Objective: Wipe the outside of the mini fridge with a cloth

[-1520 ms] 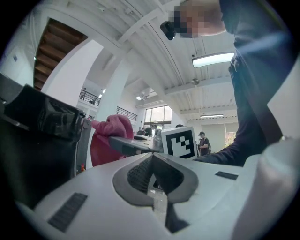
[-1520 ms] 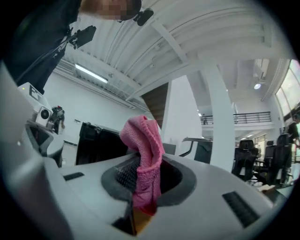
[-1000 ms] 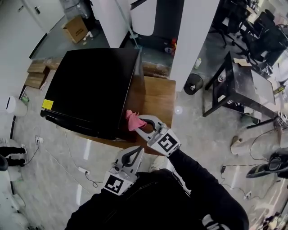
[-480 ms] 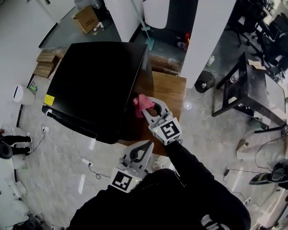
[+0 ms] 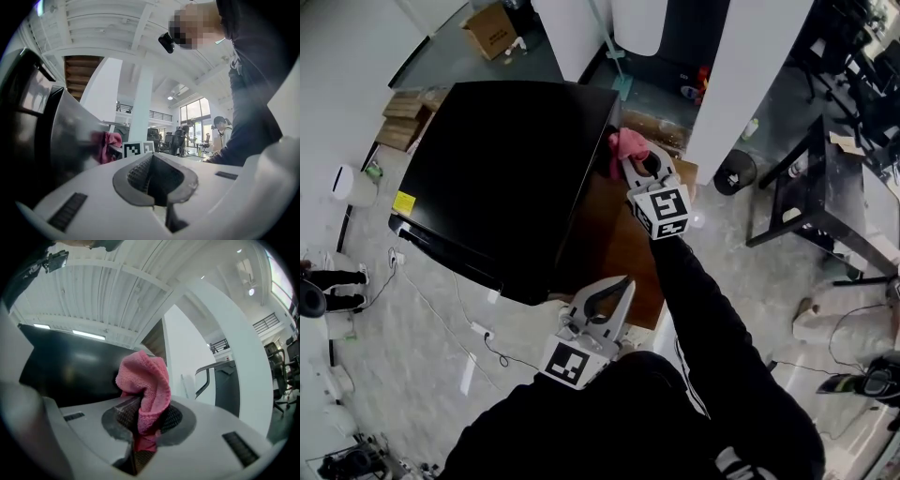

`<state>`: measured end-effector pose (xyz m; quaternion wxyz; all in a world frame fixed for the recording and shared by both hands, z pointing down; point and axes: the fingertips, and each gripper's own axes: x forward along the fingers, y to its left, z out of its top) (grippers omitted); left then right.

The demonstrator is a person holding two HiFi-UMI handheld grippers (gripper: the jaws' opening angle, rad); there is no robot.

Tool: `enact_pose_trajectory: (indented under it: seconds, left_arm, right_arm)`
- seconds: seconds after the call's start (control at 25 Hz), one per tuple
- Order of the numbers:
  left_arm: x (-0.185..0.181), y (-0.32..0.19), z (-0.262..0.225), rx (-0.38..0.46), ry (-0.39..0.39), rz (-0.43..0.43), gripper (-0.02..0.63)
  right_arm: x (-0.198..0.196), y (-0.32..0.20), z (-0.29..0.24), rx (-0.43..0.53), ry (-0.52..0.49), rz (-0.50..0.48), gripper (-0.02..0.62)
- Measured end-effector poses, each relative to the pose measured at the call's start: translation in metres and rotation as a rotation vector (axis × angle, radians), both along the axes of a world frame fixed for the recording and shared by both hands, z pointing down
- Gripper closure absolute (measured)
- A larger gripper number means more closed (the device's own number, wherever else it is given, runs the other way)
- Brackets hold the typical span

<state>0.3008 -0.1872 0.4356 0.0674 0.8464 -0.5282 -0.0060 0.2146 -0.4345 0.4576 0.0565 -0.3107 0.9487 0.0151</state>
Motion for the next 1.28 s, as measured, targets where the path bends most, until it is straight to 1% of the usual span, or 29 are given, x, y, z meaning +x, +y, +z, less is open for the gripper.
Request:
enact_pose_trajectory:
  seconds: [0.16, 0.24, 0.32, 0.4, 0.48, 0.6, 0.72, 0.92, 1.0, 1.08, 1.2, 1.28]
  left_arm:
    - [-0.002, -0.002, 0.005, -0.006, -0.032, -0.010, 0.600]
    - [0.000, -0.006, 0.004, 0.003, -0.049, -0.010, 0.600]
    - [0.000, -0.011, -0.002, 0.026, -0.052, -0.017, 0.600]
    - [-0.003, -0.016, -0.009, 0.053, -0.052, -0.029, 0.600]
    - [-0.006, -0.017, -0.014, 0.080, -0.047, -0.045, 0.600]
    - [-0.011, -0.008, -0.015, 0.095, -0.054, -0.062, 0.600]
    - [-0.017, 0.002, -0.002, 0.092, -0.074, -0.077, 0.600]
    - [-0.022, 0.012, 0.041, 0.048, -0.069, -0.103, 0.600]
    - [-0.029, 0.016, 0.054, 0.055, -0.041, -0.127, 0.600]
    - [-0.035, 0.022, 0.068, 0.053, -0.032, -0.138, 0.600]
    - [-0.043, 0.032, 0.091, 0.020, -0.035, -0.141, 0.600]
    - [-0.047, 0.038, 0.108, -0.019, -0.039, -0.143, 0.600]
  right_arm:
    - [-0.003, -0.034, 0.002, -0.024, 0.018, 0.024, 0.529]
    - [0.001, -0.042, -0.004, -0.005, 0.042, 0.023, 0.529]
    - [0.013, -0.043, -0.018, 0.043, 0.054, 0.030, 0.529]
    - [0.029, -0.033, -0.034, 0.092, 0.050, 0.026, 0.529]
    - [0.043, -0.012, -0.045, 0.137, 0.052, -0.007, 0.529]
    - [0.057, 0.035, -0.034, 0.164, 0.075, -0.071, 0.529]
    - [0.061, 0.087, 0.005, 0.132, 0.103, -0.119, 0.528]
    - [0.051, 0.157, 0.083, -0.006, 0.156, -0.156, 0.528]
    - [0.045, 0.179, 0.106, -0.054, 0.154, -0.164, 0.528]
    - [0.036, 0.197, 0.125, -0.089, 0.163, -0.186, 0.528]
    - [0.025, 0.226, 0.153, -0.125, 0.218, -0.237, 0.528]
    - [0.019, 0.241, 0.171, -0.141, 0.245, -0.265, 0.528]
